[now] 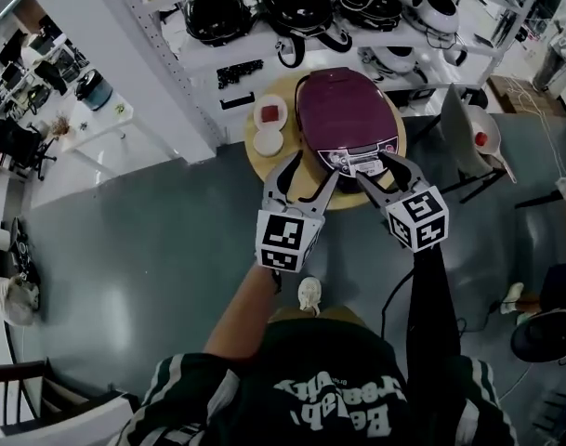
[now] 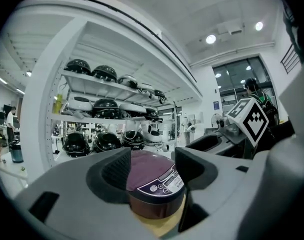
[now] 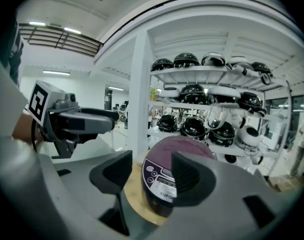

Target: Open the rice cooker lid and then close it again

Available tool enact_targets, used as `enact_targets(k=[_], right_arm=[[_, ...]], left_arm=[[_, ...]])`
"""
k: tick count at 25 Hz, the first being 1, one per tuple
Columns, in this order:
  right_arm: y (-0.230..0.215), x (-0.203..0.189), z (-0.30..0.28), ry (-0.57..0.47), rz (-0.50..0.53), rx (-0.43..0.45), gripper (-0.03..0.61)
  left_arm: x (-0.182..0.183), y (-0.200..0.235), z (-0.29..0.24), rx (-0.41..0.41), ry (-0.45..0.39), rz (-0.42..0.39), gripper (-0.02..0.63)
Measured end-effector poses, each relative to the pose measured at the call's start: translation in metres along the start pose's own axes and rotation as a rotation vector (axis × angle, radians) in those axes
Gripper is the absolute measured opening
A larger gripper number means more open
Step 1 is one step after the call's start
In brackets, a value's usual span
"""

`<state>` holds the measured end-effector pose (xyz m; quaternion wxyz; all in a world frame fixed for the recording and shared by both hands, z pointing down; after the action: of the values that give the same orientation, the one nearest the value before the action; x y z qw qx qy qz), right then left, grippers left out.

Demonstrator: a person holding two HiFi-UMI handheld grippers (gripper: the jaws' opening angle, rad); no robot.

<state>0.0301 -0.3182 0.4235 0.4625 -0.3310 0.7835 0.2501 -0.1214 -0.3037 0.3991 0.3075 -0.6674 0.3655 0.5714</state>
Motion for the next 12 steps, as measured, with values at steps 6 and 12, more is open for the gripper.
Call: enact_targets(k=[6,12], right_arm=[[-0.015,-0.010,-0.035,0.113,-0.019,0.016,0.270],[-0.028,-0.024,-0.059,0.203,-0.053,0.057,0.278]], left_arm=[[-0.008,0.022,-0.021,-0.034,0.016,0.011,0.276],[-0.012,0.036,-0.041,-0.031,0.028,0.025,0.276]])
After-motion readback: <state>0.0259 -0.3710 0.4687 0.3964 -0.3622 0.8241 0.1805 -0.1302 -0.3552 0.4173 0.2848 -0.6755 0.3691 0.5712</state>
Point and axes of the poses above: the fingertips, and each gripper's own axes: z backward along the fingers, y to its left, x out of its top, the point moved 5 cm from there along z, backward along the fingers, and after that the axes turned 4 degrees about y, right-handed, at the moved point
